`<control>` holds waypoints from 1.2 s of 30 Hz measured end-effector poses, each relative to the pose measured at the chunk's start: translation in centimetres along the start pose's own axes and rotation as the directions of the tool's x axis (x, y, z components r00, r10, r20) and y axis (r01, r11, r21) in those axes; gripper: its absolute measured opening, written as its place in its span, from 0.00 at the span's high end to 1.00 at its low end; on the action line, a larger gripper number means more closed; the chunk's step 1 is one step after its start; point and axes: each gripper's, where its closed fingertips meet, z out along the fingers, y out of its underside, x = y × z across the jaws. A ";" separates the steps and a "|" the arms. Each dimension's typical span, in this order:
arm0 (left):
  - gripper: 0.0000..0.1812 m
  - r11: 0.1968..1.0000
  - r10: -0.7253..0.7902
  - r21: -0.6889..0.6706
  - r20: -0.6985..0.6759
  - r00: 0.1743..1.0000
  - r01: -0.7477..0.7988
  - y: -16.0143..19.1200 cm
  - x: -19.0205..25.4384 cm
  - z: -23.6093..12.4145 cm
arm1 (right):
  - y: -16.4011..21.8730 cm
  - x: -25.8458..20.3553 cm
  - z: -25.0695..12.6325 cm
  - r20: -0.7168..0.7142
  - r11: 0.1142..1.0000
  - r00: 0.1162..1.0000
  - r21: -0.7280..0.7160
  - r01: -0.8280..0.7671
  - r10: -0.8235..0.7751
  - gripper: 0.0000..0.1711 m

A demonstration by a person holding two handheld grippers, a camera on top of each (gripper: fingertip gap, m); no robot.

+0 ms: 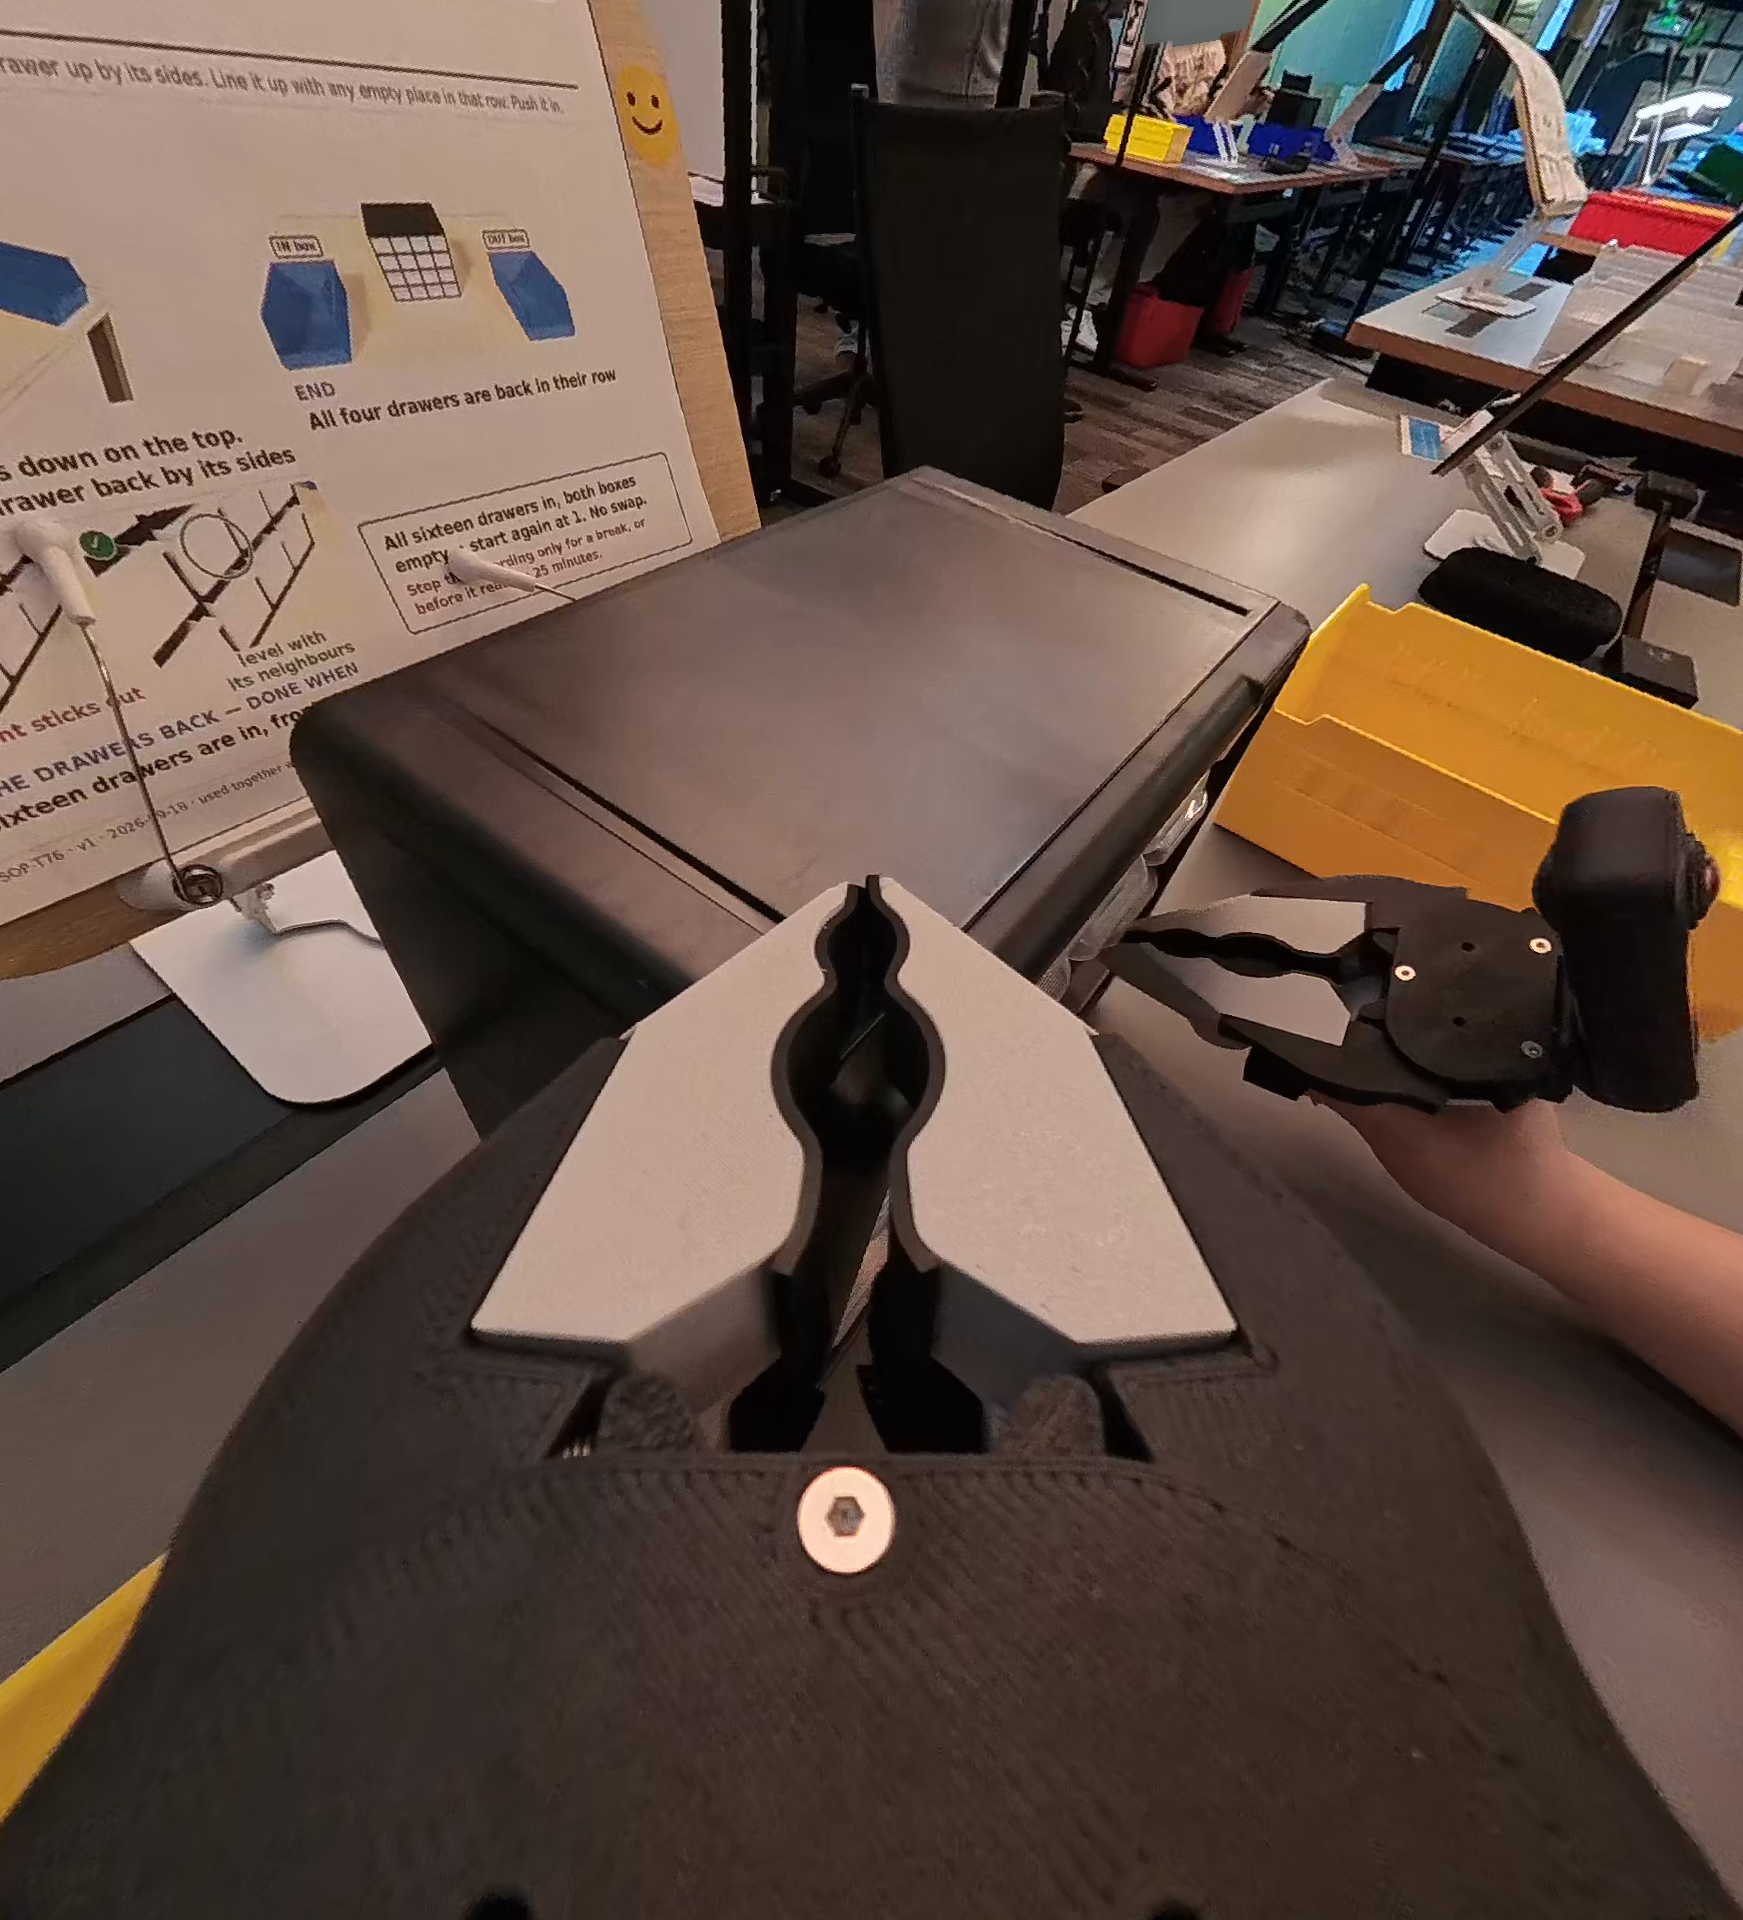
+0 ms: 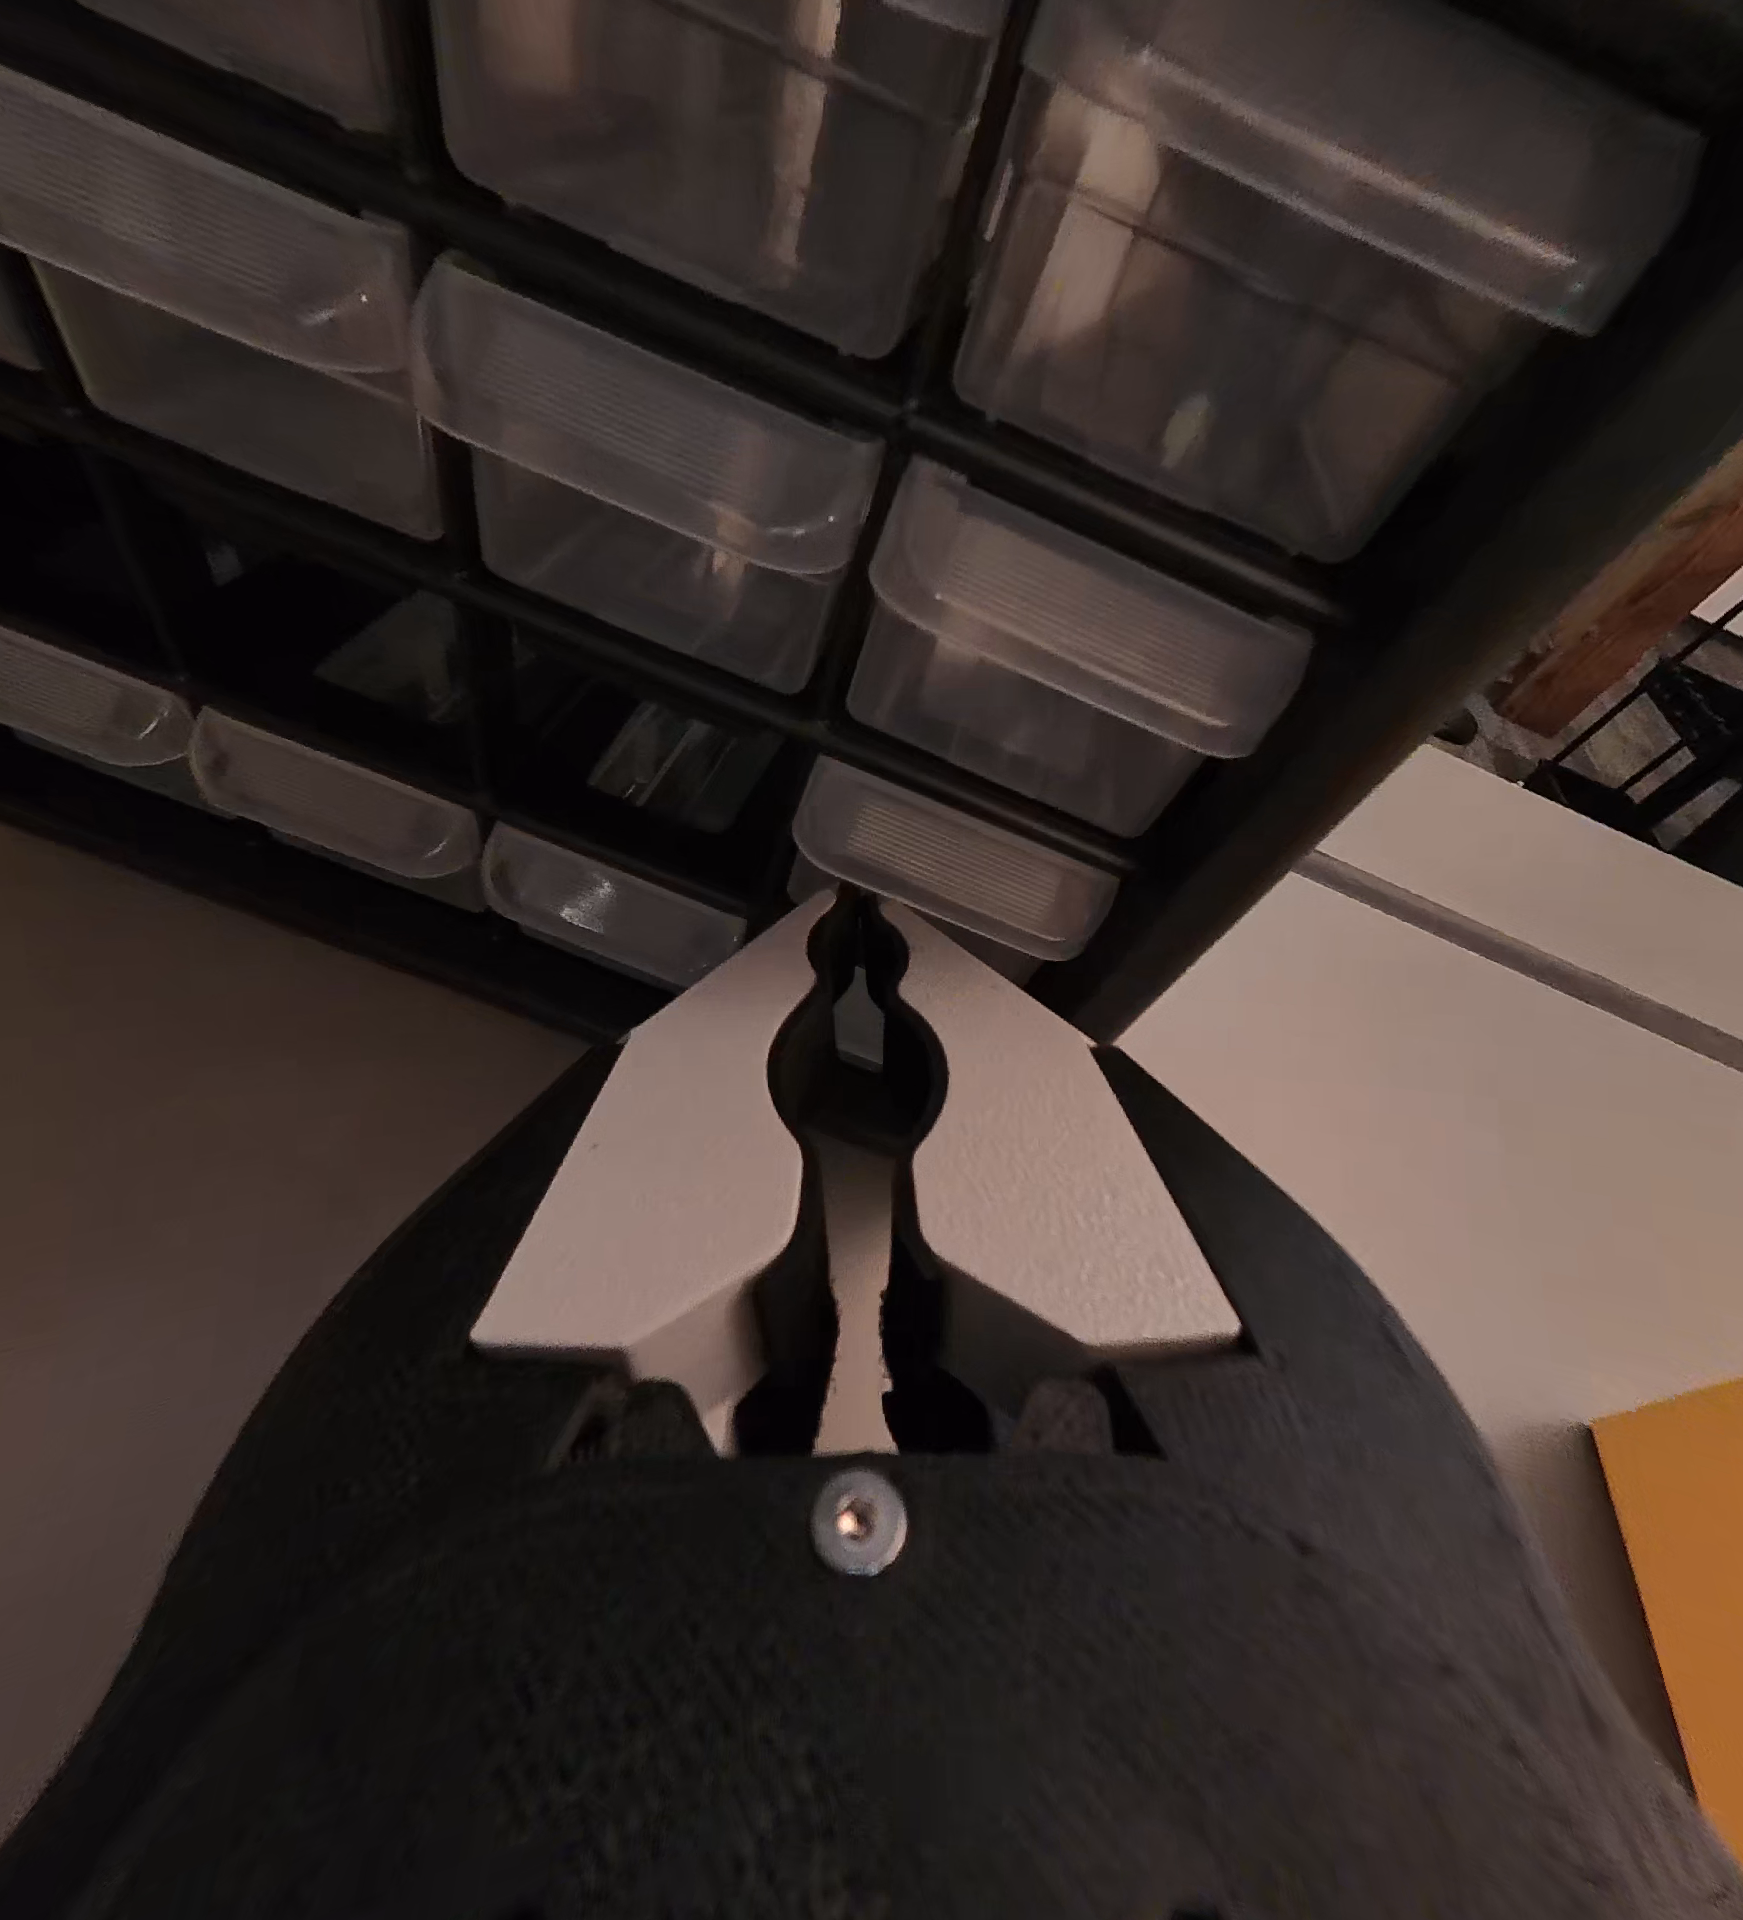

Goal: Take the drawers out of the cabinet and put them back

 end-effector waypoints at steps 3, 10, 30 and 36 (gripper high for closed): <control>1.00 1.000 0.006 -0.006 0.011 1.000 -0.006 0.0 0.0 0.0 | 0.2 -0.9 -0.5 0.073 1.000 0.997 0.009 0.007 -0.007 0.98; 0.95 0.999 0.001 -0.045 0.104 0.995 0.004 0.0 -0.5 -0.6 | -6.1 7.1 -6.5 0.004 0.931 0.999 0.362 -0.042 0.043 0.78; 0.53 0.965 -0.226 -0.090 0.188 0.956 0.246 1.8 -1.7 -0.4 | -9.3 6.1 -3.0 0.678 0.924 0.714 0.138 -0.356 0.174 0.59; 0.55 0.964 -0.241 -0.078 0.155 0.958 0.255 1.7 -1.6 -0.2 | -9.4 5.9 -3.1 0.653 0.931 0.733 0.119 -0.347 0.190 0.59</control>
